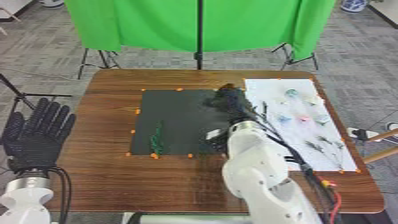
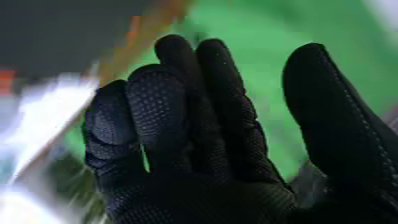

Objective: Arrange flowers

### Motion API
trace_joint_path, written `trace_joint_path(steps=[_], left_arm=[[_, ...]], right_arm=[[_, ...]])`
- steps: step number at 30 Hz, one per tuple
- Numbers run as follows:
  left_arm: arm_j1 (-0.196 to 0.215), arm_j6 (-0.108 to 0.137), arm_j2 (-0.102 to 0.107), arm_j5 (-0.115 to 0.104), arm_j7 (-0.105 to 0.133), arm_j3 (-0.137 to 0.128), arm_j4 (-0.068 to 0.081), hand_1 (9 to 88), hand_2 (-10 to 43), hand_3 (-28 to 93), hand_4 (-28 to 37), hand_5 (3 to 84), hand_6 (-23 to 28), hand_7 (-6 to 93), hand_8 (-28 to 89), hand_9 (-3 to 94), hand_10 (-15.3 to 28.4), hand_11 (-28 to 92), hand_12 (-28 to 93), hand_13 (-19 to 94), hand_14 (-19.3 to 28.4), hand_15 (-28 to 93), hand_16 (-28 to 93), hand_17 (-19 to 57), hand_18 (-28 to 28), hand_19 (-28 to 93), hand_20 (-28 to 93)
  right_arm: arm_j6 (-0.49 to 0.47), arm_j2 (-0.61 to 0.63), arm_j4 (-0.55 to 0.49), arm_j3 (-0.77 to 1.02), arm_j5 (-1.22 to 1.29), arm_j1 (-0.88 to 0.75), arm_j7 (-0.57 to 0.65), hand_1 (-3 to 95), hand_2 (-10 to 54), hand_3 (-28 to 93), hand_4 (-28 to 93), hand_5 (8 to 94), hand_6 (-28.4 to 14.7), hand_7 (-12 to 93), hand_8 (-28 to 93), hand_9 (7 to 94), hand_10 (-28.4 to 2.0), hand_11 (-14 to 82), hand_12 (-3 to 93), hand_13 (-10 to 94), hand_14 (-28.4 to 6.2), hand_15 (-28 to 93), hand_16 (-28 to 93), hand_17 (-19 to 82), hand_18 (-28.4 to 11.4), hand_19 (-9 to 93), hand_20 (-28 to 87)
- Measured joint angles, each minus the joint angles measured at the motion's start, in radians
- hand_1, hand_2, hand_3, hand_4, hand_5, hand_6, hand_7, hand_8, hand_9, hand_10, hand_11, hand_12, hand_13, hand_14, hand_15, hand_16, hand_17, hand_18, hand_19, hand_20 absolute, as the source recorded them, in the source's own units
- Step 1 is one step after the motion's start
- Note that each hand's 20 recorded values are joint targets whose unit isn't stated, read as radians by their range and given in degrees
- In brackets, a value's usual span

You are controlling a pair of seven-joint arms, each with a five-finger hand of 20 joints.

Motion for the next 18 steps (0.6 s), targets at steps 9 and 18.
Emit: trace_joint_path(steps=[9, 18], left_arm=[[0.0, -0.007, -0.004, 0.008, -0.008, -0.006, -0.012, 25.6, 13.1, 73, -28.3, 46.1, 7.3, 12.2, -8, 39.1, 13.5, 15, 13, 30, 13.6, 29, -4, 0.8, 10.9, 21, 13], [0.01, -0.004, -0.011, 0.005, -0.008, -0.02, -0.024, 26.1, 13.9, 73, -28.3, 46.7, 7.6, 12.9, -8, 39.4, 13.5, 16, 13, 30, 13.7, 29, -4, 0.7, 10.9, 22, 13]], right_arm=[[-0.107, 0.199, -0.05, 0.335, -0.08, -0.124, 0.138, 41.5, -9.5, 71, -19, 58.3, -13.2, 17, -6, 55.9, -26.3, 17.0, 18.6, 52, -23.1, 71, 29, 30, -28.4, 85, 42], [-0.206, 0.269, -0.05, 0.492, -0.082, -0.246, 0.228, 46.5, -9.5, 72, -22, 62.2, -11.6, 17, -5, 58.3, -25.5, 21.5, 21.3, 52, -22.5, 72, 29, 29, -28.4, 85, 44]])
